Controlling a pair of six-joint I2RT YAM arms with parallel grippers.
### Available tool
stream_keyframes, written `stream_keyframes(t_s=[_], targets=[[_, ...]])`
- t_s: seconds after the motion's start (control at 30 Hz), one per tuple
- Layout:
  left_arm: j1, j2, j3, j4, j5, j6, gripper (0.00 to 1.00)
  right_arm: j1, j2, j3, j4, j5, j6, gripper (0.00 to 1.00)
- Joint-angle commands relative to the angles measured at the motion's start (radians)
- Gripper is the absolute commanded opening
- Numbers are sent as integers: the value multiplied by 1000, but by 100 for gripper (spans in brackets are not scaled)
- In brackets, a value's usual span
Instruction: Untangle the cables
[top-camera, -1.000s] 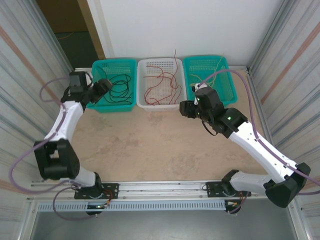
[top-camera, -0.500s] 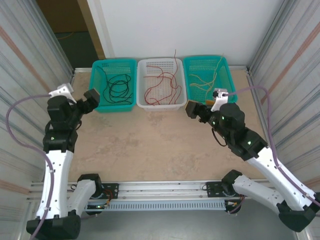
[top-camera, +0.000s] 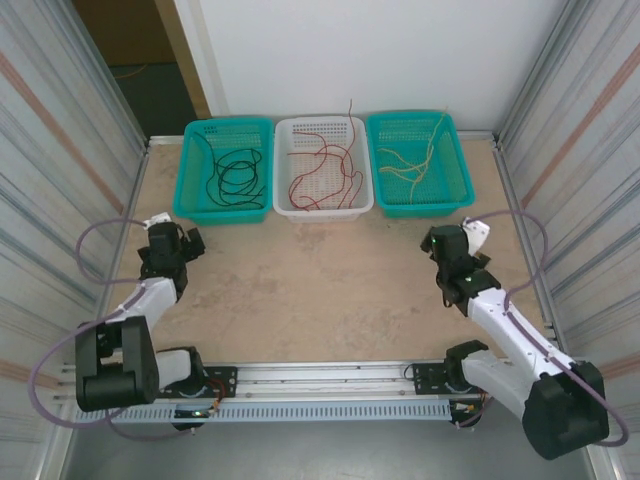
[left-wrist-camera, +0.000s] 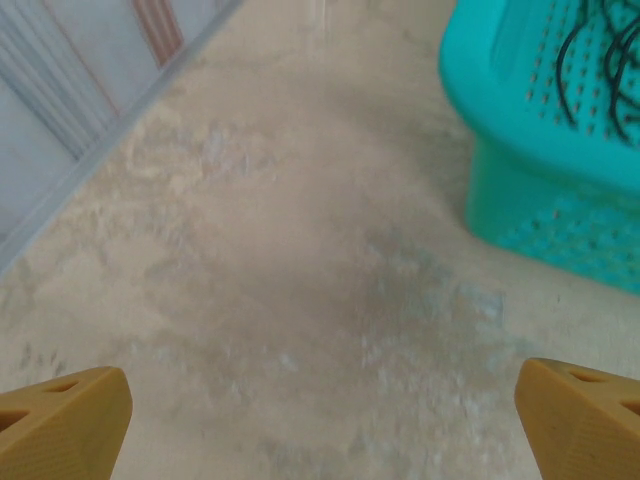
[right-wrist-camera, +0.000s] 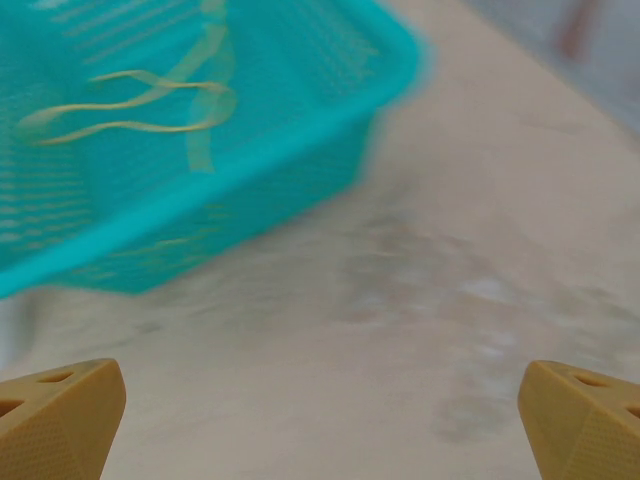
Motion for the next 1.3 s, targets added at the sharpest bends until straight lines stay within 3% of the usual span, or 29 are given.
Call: stream_keyframes(t_s=[0.0, 0.1, 0.2, 0.27, 0.37, 0.47, 0.53, 0.57, 0.6, 0.67, 0.7, 0.77, 0.83, 0.87, 0.9, 0.93, 1.0, 1.07, 1.27], targets=[[2, 78, -12, 260, 88, 114, 99, -37, 22, -18, 103, 203, 34, 99], [-3, 132, 41, 207, 168, 147, 99, -93, 85, 0, 146, 199, 20, 99], [-29, 119, 45, 173, 141, 91, 99, -98, 141, 2, 268, 234, -90, 99], [-33, 112, 14, 225, 150, 32, 99, -106, 184, -8, 353, 262, -166, 99], [-56, 159, -38, 411, 213, 93, 99, -157, 260, -56, 511, 241, -241, 99], [-96, 188, -30, 420, 239, 151, 99, -215, 332, -142, 764, 123, -323, 100], [-139, 289, -109, 694, 154, 188, 99, -228, 340, -180, 881, -3, -383, 99], [-144, 304, -127, 744, 126, 187, 99, -236, 361, -206, 972, -51, -413, 99], [-138, 257, -109, 621, 139, 160, 99, -241, 390, -221, 1046, -93, -440, 99], [-131, 283, -106, 672, 124, 159, 99, -273, 481, -240, 1194, -191, -465, 99], [-131, 285, -94, 645, 129, 159, 99, -275, 502, -224, 1210, -263, -495, 99], [-131, 268, -65, 560, 147, 156, 99, -277, 519, -165, 1078, -412, -534, 99], [-133, 284, -69, 592, 140, 163, 99, -270, 665, -141, 1252, -450, -599, 99], [-133, 270, -60, 547, 145, 157, 99, -288, 597, -111, 1073, -480, -567, 99], [-133, 270, -61, 556, 149, 157, 99, -324, 599, -109, 1039, -512, -529, 99], [-133, 278, -63, 571, 144, 161, 99, -328, 633, -129, 1150, -513, -529, 99], [-133, 267, -60, 547, 148, 157, 99, -322, 594, -97, 1018, -504, -522, 99], [-140, 272, -59, 553, 135, 165, 99, -304, 615, -108, 1093, -475, -543, 99], [-161, 272, -55, 547, 103, 181, 99, -297, 606, -104, 1060, -461, -543, 99]])
